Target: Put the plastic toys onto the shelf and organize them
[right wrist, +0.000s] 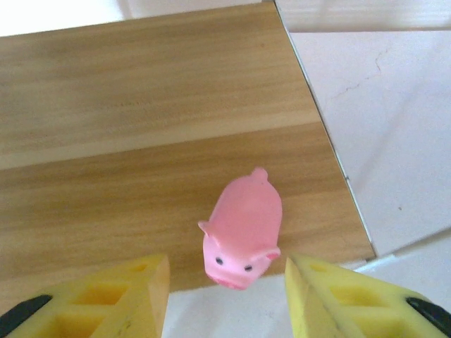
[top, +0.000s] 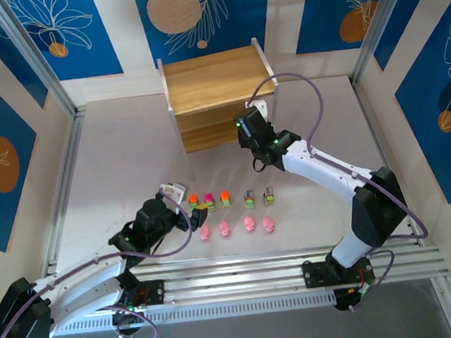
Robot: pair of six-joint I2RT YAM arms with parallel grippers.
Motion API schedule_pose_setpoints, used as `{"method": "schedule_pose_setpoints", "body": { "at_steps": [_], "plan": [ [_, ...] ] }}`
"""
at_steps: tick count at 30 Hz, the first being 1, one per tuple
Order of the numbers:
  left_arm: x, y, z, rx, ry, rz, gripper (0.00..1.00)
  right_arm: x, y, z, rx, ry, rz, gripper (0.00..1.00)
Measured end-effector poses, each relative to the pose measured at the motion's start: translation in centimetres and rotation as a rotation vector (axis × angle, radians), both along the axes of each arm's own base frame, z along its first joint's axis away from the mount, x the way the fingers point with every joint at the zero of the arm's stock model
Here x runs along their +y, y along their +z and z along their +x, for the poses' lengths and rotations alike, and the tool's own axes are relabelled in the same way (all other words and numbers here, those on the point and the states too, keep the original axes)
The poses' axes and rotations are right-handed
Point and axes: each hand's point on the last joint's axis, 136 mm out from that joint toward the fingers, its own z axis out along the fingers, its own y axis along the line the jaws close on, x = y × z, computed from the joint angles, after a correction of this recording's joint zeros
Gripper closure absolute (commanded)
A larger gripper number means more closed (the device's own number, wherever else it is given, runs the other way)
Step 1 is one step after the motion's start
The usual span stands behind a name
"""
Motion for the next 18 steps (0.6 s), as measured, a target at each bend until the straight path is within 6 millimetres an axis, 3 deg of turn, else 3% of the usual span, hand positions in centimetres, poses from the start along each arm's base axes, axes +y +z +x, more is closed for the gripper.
{"method": "schedule_pose_setpoints", "body": {
  "at_steps": [9,18],
  "plan": [
    [0.0,0.0,0.0,0.0,0.0,0.0,0.0,-0.7,-0.7,-1.9,0.018,-0.001,0.005,0.53],
    [0.0,0.0,0.0,0.0,0.001,0.0,0.0,-0.3,-0.5,-5.3,0.03,0.037,0.029,0.53]
  ]
}}
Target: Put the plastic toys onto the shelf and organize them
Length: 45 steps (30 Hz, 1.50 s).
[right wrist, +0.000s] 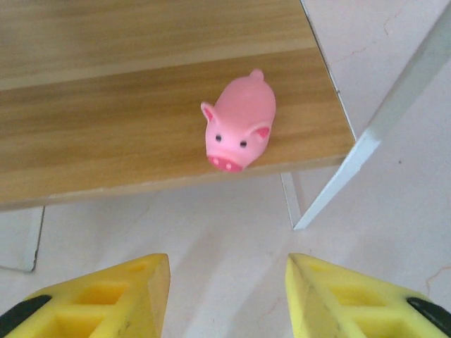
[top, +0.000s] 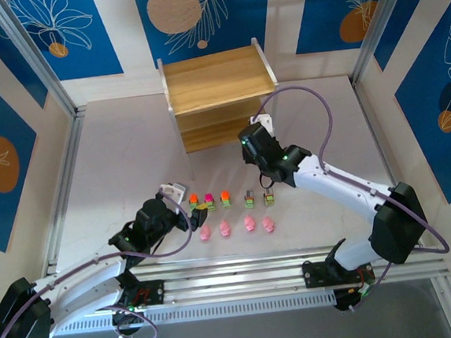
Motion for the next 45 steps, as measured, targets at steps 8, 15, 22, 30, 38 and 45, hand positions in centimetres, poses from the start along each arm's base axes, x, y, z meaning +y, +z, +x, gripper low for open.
{"method": "schedule_pose_setpoints", "body": {
  "at_steps": [8,15,22,30,38,45],
  "plan": [
    [0.0,0.0,0.0,0.002,0.0,0.002,0.0,0.2,-1.3,-3.9,0.036,0.048,-0.004,0.53],
    [-0.1,-0.3,0.1,0.008,0.0,0.008,0.0,0.5,-3.6,-7.9,0.081,0.109,-0.026,0.48],
    [-0.5,-0.9,-0.1,0.032,-0.023,0.016,0.0,0.0,-5.5,-11.0,0.117,0.136,-0.044,0.46],
    [-1.2,-1.0,-0.4,0.05,-0.058,0.01,0.0,0.0,-7.4,-13.7,0.138,0.172,-0.064,0.45],
    [-1.4,-1.0,-0.5,0.055,-0.071,0.006,0.0,-0.3,-10.4,-15.8,0.166,0.209,-0.102,0.46],
    [-1.4,-1.0,-0.5,0.055,-0.071,0.006,0.0,-0.9,-12.0,-16.9,0.179,0.222,-0.104,0.48]
  ]
}}
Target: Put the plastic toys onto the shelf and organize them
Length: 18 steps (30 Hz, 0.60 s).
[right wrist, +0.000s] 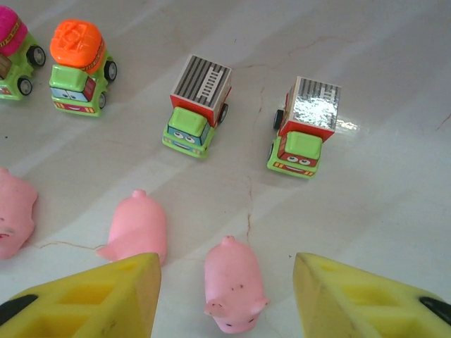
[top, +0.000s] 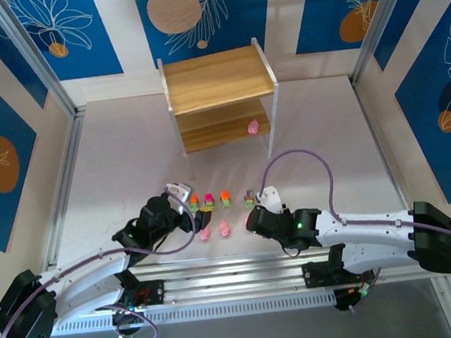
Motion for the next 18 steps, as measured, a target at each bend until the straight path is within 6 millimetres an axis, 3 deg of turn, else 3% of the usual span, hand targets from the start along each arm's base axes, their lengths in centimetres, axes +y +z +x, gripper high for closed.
{"method": "schedule_pose_setpoints", "body": {
  "at_steps": [18],
  "plan": [
    [-0.1,-0.3,-0.1,0.01,-0.006,0.005,0.0,-1.6,-3.2,-1.5,0.055,-0.004,0.004,0.46]
  ]
}}
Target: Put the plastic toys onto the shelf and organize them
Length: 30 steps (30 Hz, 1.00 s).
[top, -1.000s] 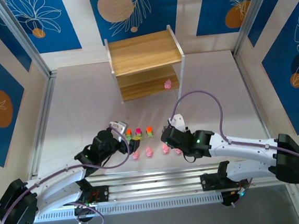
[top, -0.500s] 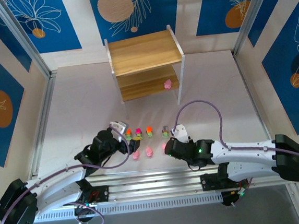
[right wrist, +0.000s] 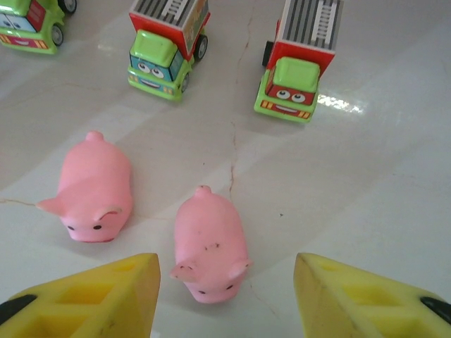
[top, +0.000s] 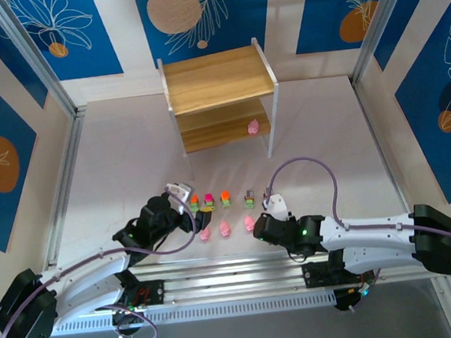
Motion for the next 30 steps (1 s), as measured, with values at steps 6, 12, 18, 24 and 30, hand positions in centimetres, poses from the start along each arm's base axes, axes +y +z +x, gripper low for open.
{"method": "schedule_pose_setpoints", "body": {
  "at_steps": [6,12,18,24,30],
  "plan": [
    [0.0,0.0,0.0,0.001,0.0,0.0,0.0,0.3,-0.3,0.0,0.006,0.001,0.004,0.45],
    [0.0,0.0,0.0,0.0,0.0,-0.001,0.0,0.0,-1.2,0.2,0.021,-0.015,0.0,0.45],
    [0.0,0.0,0.0,0.0,0.0,-0.001,0.0,-0.1,-1.9,0.3,0.037,-0.025,-0.004,0.45],
    [-0.1,0.0,0.0,0.001,-0.003,-0.002,0.0,0.3,-2.2,0.5,0.04,-0.032,0.005,0.45],
    [-0.1,-0.1,0.0,0.006,-0.004,0.002,0.0,0.4,-2.7,0.5,0.051,-0.03,-0.007,0.45]
  ]
}}
